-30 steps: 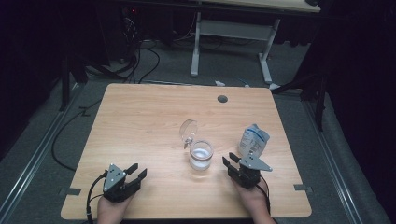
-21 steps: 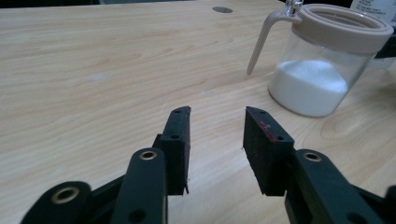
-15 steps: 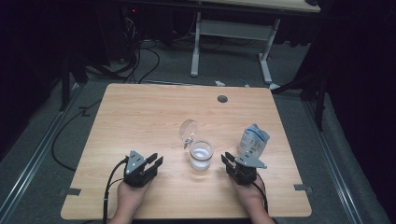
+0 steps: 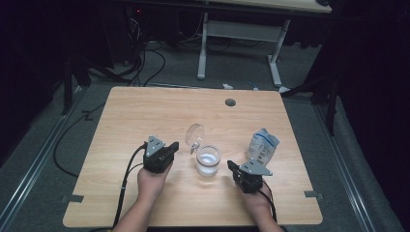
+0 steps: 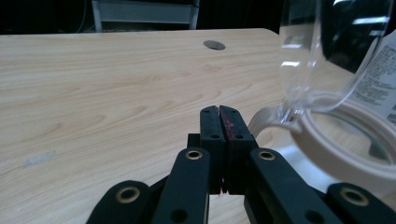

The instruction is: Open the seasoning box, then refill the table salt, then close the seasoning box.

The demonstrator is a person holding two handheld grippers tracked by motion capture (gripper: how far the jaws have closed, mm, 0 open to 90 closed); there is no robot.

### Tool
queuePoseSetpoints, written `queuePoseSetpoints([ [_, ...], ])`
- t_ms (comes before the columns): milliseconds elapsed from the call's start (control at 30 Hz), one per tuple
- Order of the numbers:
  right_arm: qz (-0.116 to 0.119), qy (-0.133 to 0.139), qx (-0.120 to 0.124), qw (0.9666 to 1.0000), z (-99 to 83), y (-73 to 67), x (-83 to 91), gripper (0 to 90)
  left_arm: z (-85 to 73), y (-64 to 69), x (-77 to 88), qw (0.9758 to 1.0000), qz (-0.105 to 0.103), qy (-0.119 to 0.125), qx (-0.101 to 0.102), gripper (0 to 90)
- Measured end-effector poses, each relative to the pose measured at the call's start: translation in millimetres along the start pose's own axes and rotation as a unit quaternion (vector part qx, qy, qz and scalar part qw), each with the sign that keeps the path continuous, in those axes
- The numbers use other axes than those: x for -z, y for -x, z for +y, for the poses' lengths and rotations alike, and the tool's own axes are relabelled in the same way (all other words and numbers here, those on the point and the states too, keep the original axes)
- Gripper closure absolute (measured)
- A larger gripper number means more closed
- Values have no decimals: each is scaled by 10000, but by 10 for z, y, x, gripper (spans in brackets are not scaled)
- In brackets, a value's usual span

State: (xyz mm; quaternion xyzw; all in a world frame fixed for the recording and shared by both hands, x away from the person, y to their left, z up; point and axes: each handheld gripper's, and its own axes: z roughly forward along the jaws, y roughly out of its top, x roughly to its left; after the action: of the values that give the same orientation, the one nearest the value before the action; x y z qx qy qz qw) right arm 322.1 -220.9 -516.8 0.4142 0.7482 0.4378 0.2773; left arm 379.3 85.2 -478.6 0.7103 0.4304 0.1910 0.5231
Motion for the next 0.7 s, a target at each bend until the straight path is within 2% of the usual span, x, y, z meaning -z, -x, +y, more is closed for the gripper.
queuePoseSetpoints([
  [100, 2, 8, -27, 10000, 1, -9, 3, 899, 69, 35, -37, 10000, -56, 42, 54, 889],
  [367, 34, -6, 0, 10000, -2, -32, -9, 899, 182, 126, -97, 9998, -154, 100, 2, 888],
  [600, 88, -31, 57, 9999, -2, -65, -29, 899, 190, 188, -94, 9997, -221, 129, -21, 887],
  [700, 102, -41, 90, 9999, -6, -85, -39, 899, 177, 250, -83, 9994, -306, 144, -96, 887],
])
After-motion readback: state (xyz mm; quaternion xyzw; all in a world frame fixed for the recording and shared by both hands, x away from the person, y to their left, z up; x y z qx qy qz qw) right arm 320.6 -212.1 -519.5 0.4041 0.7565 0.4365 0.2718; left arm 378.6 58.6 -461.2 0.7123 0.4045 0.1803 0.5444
